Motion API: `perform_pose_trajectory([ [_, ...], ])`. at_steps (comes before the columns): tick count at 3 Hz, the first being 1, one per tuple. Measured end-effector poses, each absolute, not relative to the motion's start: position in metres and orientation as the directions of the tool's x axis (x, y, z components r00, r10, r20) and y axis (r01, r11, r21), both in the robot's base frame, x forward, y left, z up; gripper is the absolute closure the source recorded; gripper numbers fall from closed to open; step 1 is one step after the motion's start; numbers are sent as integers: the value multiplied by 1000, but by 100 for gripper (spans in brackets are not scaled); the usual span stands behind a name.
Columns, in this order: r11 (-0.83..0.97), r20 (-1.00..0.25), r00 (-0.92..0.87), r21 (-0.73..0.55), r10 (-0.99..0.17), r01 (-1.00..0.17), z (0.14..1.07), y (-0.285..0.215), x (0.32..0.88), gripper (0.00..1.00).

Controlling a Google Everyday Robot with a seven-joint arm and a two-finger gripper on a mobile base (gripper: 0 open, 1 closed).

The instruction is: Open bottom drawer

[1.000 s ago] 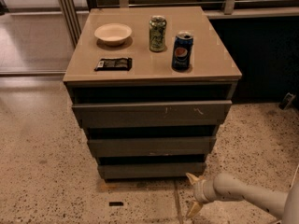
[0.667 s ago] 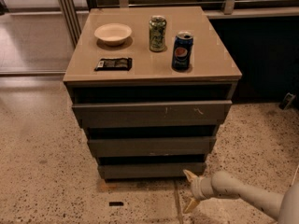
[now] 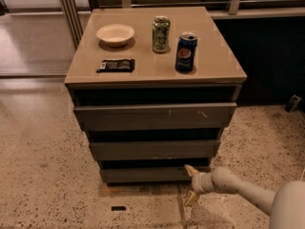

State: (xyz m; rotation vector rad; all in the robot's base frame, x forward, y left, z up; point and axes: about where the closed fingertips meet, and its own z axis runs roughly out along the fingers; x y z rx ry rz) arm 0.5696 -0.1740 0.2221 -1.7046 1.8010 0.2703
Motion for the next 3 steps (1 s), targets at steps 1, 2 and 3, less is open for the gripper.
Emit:
perform_pose_trajectory([
  [1, 157, -532, 14, -274, -846, -949, 201, -186, 624, 0],
  [2, 157, -532, 13, -274, -846, -949, 201, -186, 623, 0],
  [3, 147, -527, 11, -258, -850, -955, 193, -185, 624, 0],
])
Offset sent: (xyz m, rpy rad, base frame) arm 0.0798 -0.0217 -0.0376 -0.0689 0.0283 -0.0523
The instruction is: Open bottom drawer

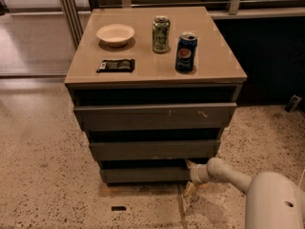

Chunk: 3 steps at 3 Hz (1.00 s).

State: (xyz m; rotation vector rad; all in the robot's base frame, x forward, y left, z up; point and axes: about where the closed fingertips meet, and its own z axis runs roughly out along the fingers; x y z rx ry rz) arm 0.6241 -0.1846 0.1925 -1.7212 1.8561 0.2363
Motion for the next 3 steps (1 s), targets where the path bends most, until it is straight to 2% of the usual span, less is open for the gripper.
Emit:
perform_pose_trajectory([
  [3, 109, -530, 32, -233, -847, -966, 160, -180, 624, 0],
])
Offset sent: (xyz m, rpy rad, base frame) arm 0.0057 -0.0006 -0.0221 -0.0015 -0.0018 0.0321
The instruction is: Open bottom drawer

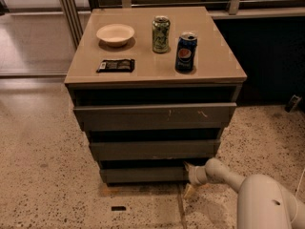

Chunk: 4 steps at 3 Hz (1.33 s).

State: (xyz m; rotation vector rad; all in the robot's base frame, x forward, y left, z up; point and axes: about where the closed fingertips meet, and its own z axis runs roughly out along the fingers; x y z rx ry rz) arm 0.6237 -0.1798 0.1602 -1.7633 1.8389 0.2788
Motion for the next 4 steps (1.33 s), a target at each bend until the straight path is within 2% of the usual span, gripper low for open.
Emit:
perform_pose_trajectory([
  [4, 95, -514, -38, -86, -857, -992, 170, -180, 578, 0],
])
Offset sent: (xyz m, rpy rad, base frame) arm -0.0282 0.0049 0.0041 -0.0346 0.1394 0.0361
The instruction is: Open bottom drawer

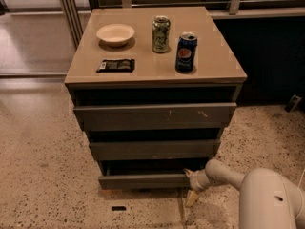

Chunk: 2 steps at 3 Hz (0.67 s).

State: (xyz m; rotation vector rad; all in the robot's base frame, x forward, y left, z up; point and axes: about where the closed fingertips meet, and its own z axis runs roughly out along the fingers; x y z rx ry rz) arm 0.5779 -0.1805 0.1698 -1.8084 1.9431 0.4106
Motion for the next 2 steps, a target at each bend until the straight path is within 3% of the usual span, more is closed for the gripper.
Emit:
perform_pose_trajectory([
  [2, 125, -531, -94, -22, -842, -992, 179, -186, 549, 0],
])
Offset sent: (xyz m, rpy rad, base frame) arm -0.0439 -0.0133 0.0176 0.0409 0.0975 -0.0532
